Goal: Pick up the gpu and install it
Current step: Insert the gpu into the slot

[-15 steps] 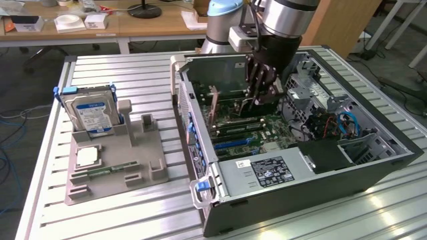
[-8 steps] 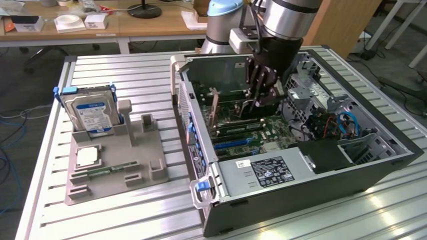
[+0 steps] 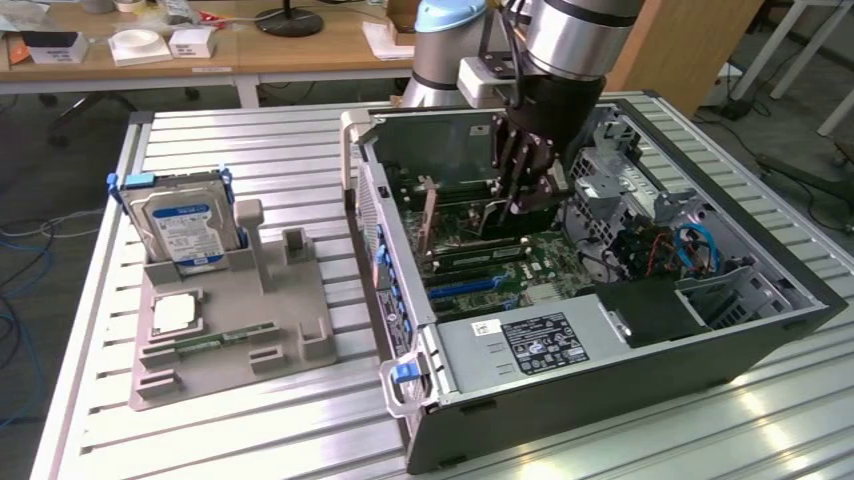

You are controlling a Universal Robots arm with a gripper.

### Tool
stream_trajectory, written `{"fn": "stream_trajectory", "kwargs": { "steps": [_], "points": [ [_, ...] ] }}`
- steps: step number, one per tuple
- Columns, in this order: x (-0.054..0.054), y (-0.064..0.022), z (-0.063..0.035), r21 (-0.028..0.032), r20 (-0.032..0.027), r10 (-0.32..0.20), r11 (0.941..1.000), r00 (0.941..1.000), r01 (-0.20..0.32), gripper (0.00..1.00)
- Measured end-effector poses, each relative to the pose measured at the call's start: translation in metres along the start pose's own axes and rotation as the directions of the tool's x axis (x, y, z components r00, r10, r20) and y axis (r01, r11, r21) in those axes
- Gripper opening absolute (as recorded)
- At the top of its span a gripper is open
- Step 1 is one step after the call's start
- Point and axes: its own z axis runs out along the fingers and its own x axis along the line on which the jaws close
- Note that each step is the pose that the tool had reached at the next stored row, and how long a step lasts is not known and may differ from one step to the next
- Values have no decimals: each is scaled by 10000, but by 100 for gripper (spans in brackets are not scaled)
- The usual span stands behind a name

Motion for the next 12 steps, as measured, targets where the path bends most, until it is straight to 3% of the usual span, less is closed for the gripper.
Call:
{"fn": "stream_trajectory", "kwargs": {
  "steps": [8,12],
  "points": [
    [0,5,10,2,1,3,10000,10000,-3,26],
    [0,52,30,1,1,1,10000,10000,-1,26]
  ]
}}
